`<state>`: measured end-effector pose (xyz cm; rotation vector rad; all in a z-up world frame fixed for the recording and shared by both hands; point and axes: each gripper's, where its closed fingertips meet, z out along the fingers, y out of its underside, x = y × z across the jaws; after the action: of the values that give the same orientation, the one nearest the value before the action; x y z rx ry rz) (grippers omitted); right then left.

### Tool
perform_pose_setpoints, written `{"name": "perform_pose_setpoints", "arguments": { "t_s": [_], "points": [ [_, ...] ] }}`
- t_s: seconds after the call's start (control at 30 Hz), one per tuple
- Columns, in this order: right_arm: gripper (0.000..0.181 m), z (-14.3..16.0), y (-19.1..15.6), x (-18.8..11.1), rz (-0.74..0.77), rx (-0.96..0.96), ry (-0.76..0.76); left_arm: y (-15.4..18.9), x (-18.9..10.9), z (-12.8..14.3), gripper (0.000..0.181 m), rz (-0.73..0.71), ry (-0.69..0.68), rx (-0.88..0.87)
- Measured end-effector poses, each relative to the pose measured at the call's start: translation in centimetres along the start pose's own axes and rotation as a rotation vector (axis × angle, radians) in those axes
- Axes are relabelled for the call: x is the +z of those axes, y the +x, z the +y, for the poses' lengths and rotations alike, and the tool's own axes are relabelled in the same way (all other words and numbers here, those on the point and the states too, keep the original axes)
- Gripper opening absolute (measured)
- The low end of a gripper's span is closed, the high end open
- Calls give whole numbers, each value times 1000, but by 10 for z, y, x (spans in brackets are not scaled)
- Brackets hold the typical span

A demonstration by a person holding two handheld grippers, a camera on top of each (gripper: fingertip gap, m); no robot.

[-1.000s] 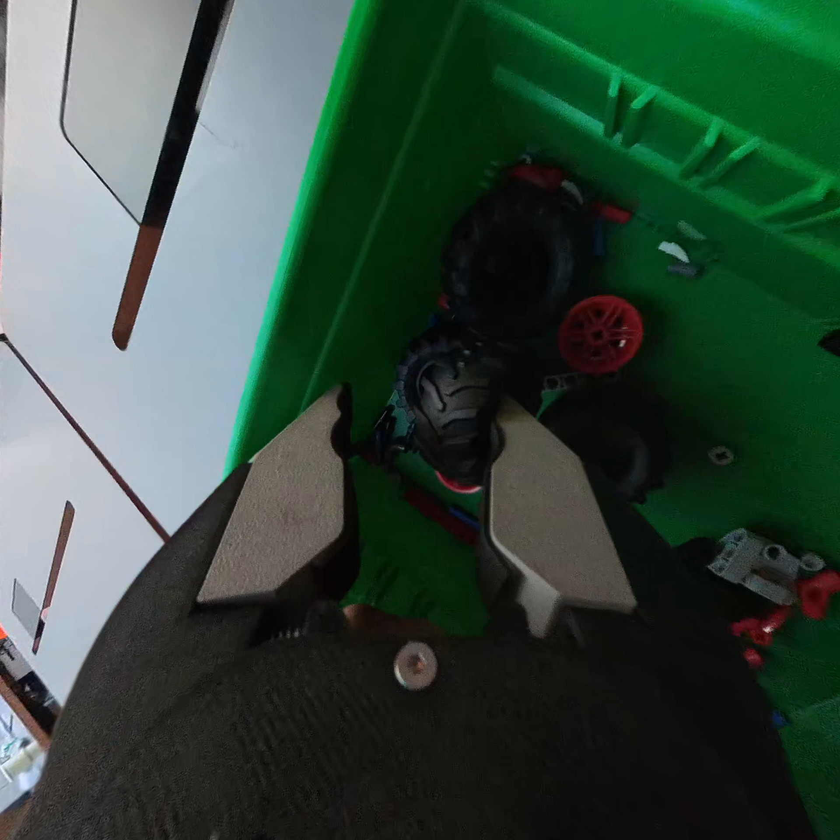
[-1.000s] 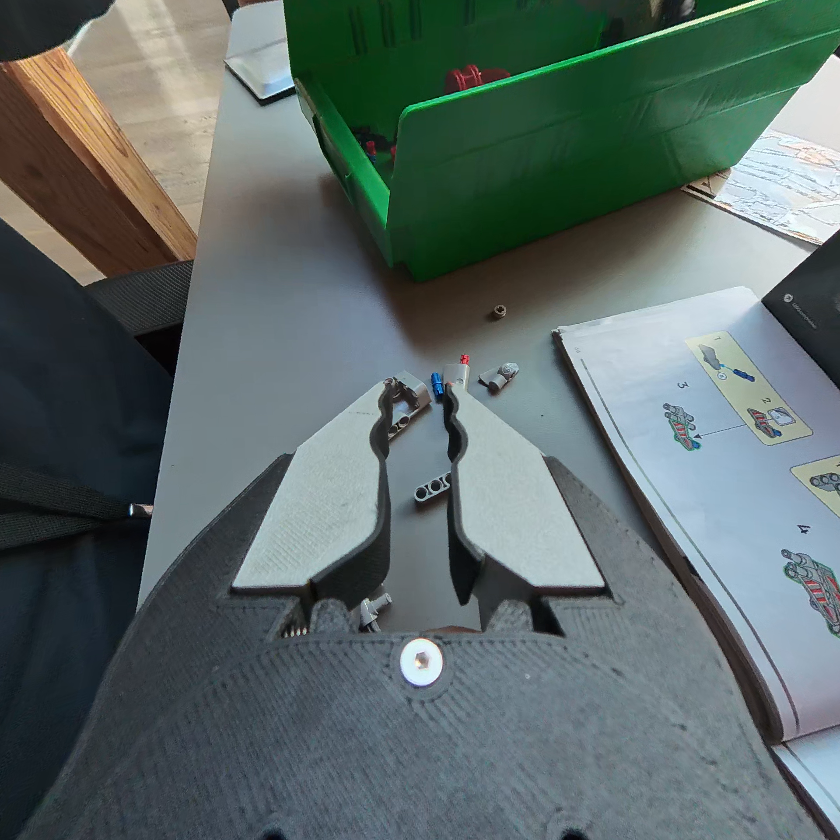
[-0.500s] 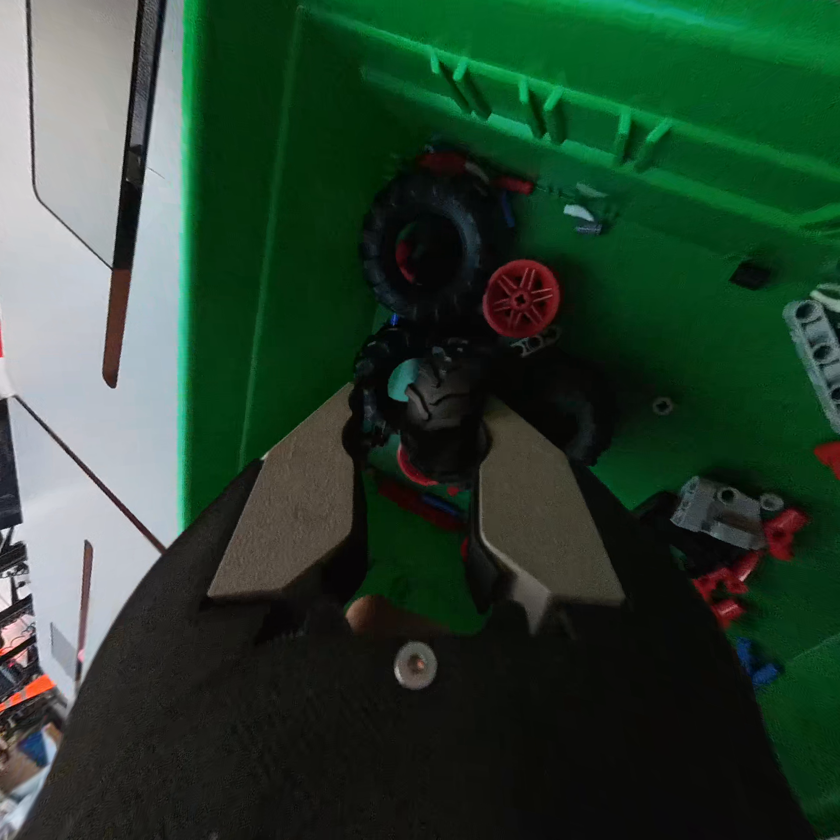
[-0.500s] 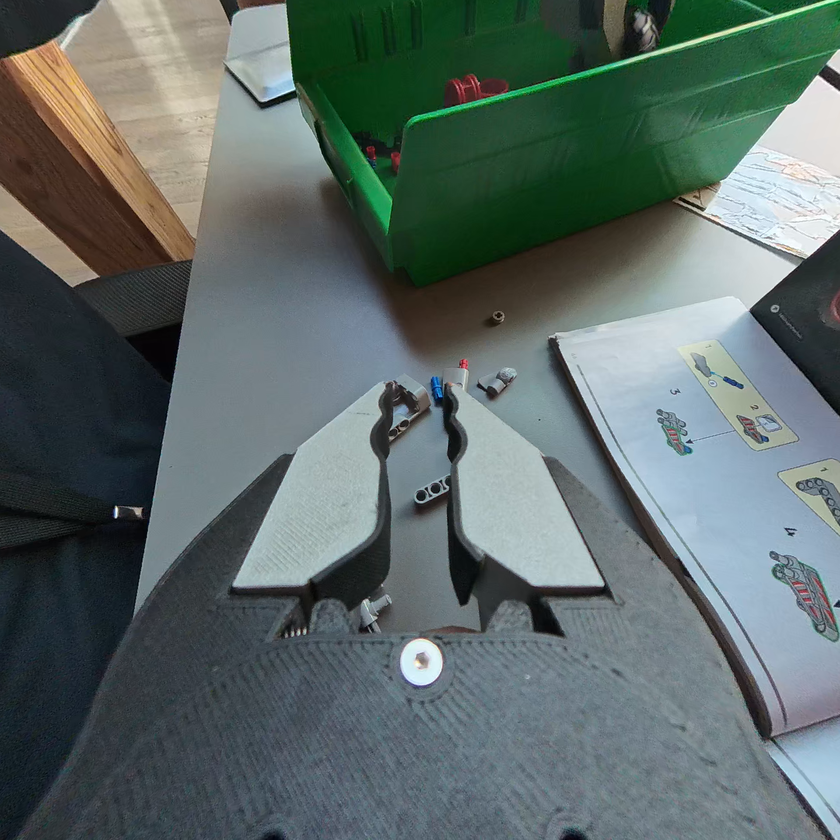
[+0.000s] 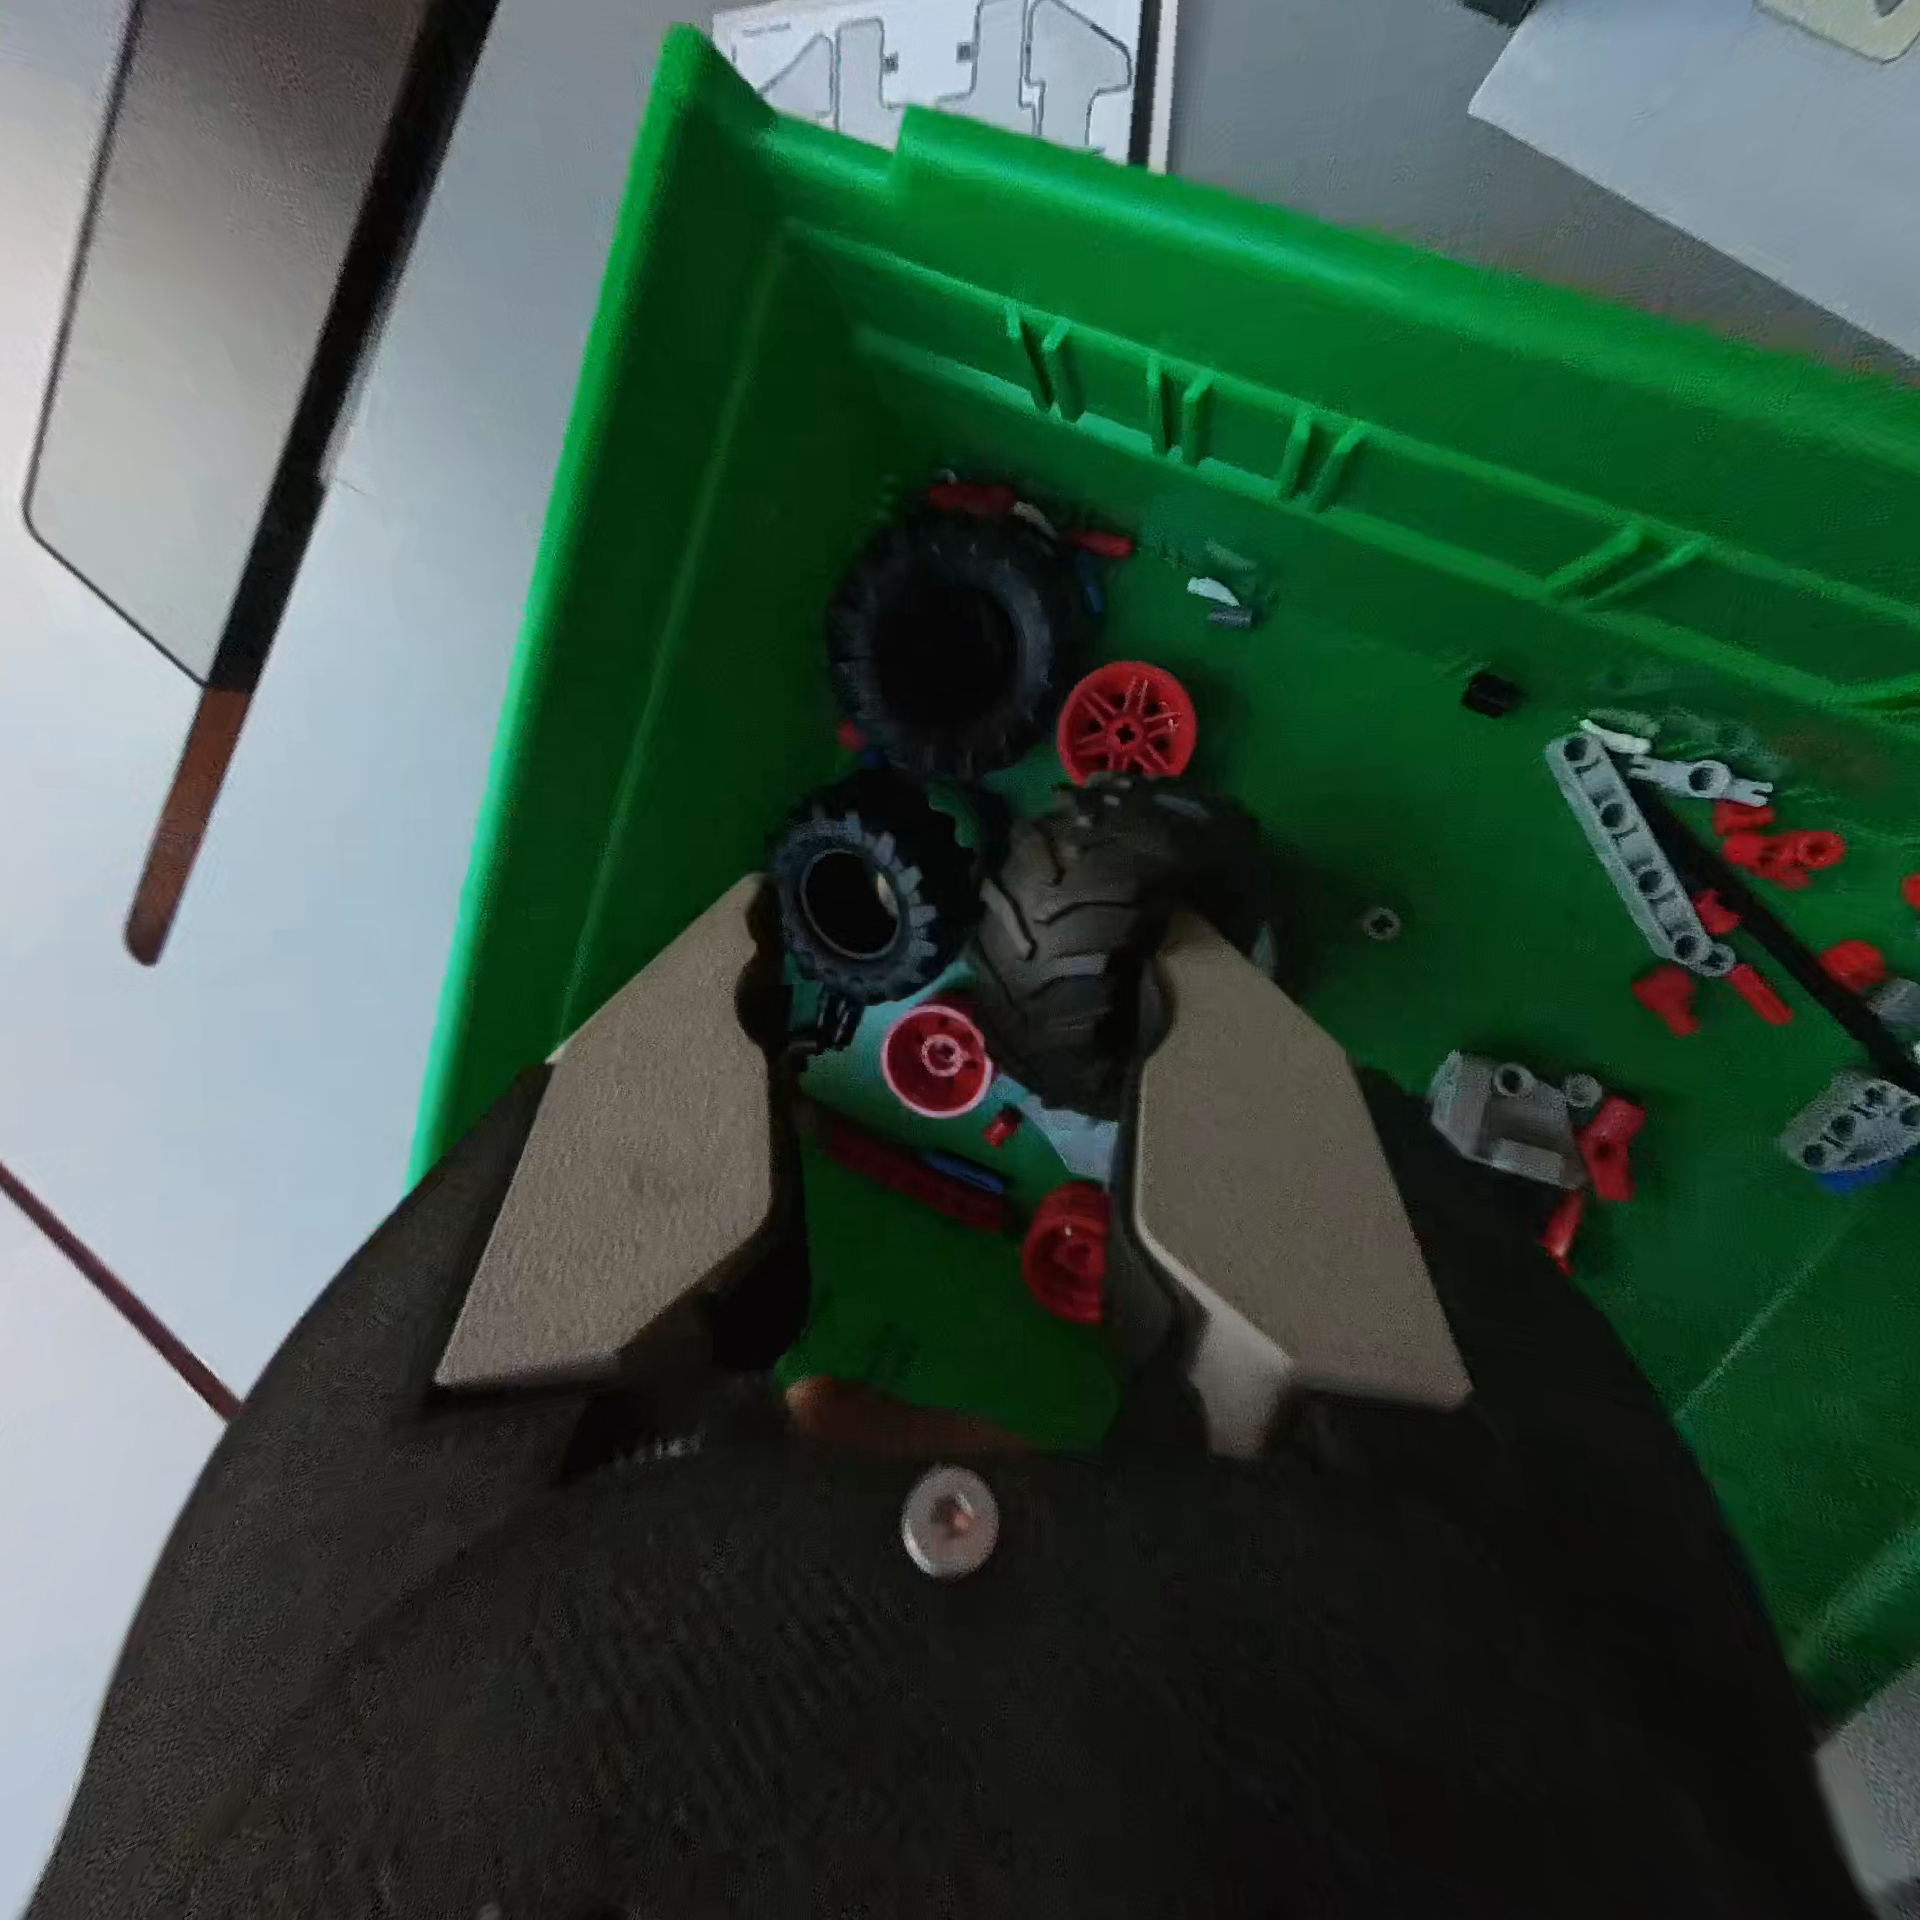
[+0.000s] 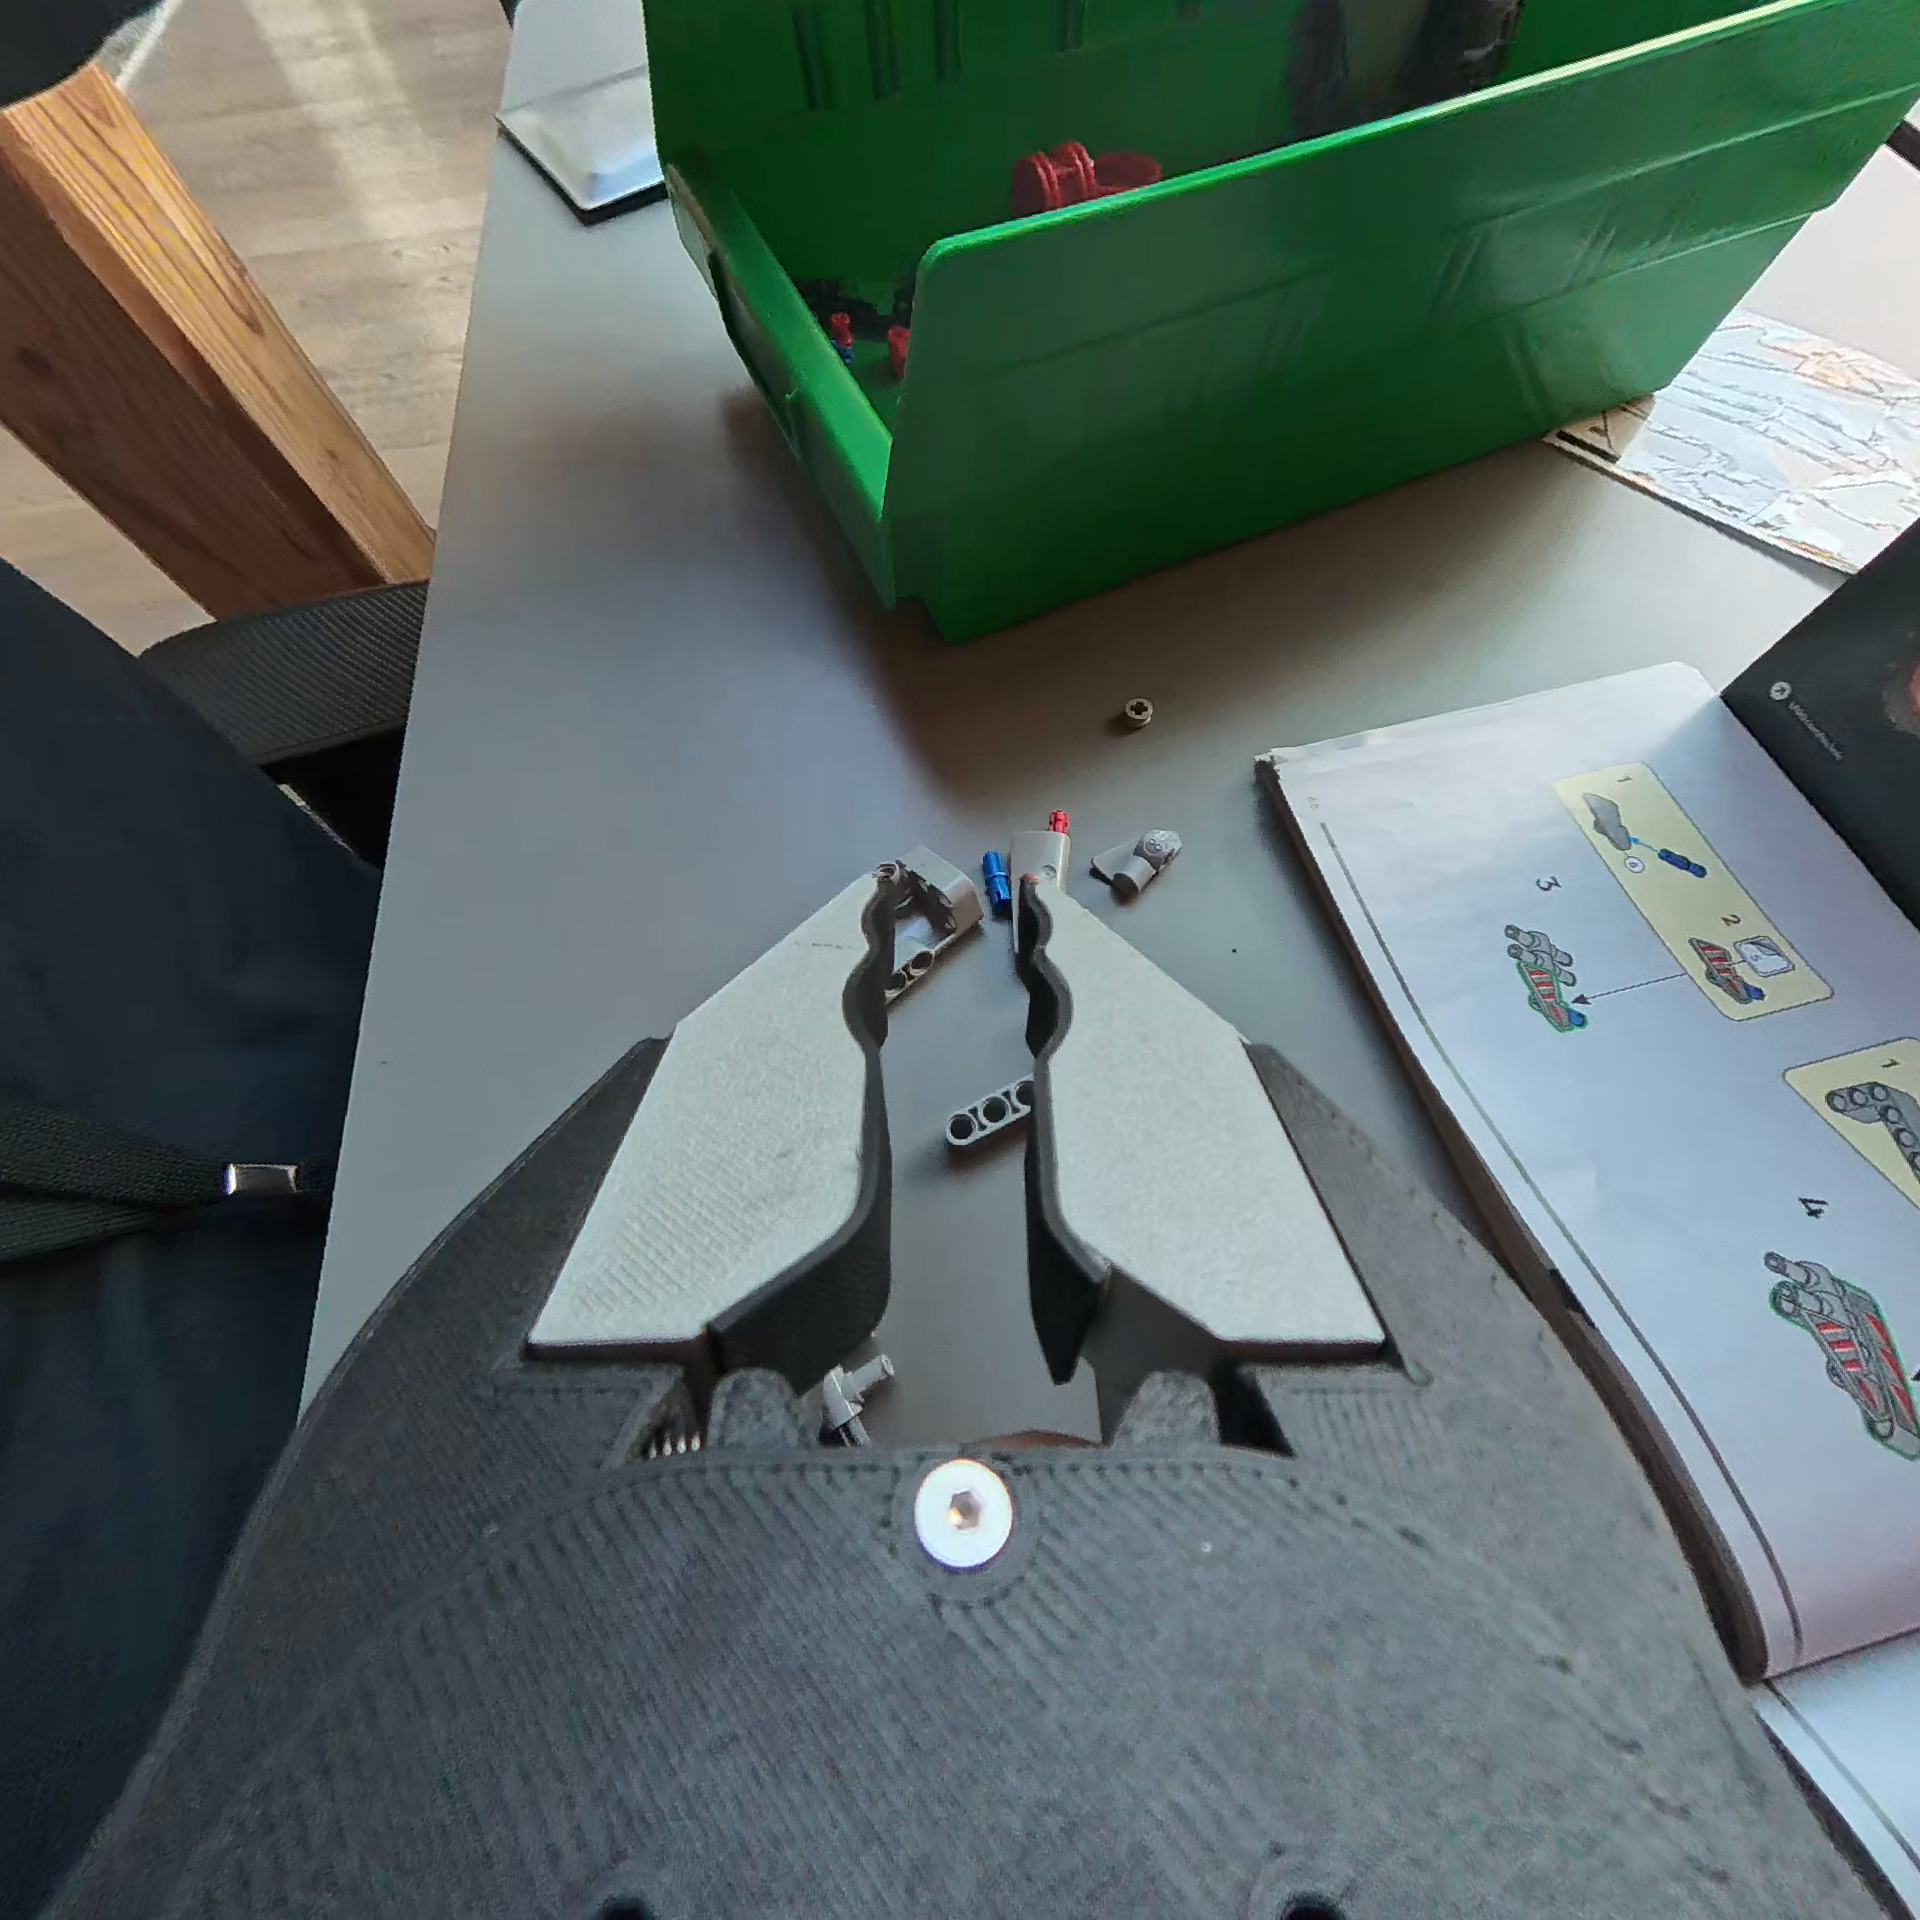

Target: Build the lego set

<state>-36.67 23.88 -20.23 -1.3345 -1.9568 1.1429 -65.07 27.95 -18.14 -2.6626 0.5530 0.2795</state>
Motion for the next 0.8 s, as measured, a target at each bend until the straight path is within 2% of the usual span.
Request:
{"name": "perform_pose_setpoints", "arguments": {
  "t_s": [0.07, 0.1, 0.13, 0.2, 0.3, 0.4, 0.53, 0.57, 0.67, 0.73, 0.8],
  "points": [
    [22, -1, -1, 0, -6, 7, 6, -1, -12, -11, 37, -33, 108, 85],
    [23, -2, -1, -1, -7, 9, 9, 6, -21, -15, 35, -31, 160, 147],
    [24, -3, -1, -1, -5, 9, 14, 19, -29, -18, 39, -4, 210, 215],
    [24, -6, 0, -2, -4, 11, 30, 49, -46, -23, 60, 66, 307, 315],
    [26, -21, -1, -2, -24, 48, 94, 78, -62, -30, 69, 17, 367, 361],
    [30, -51, -6, -1, -74, 95, 196, 113, -77, -42, 77, -5, 478, 399],
    [38, -95, -23, 10, -132, 78, 277, 154, -88, -51, 82, -63, 542, 474],
    [39, -103, -27, 16, -142, 65, 275, 159, -90, -52, 75, -92, 544, 492],
    [38, -113, -26, 35, -77, 8, 239, 169, -98, -51, 79, -120, 565, 512],
    [30, -122, -21, 41, -29, -13, 239, 161, -103, -46, 76, -187, 559, 506],
    [22, -130, -23, 42, -42, -31, 248, 159, -112, -42, 77, -174, 594, 471]
  ]
}}
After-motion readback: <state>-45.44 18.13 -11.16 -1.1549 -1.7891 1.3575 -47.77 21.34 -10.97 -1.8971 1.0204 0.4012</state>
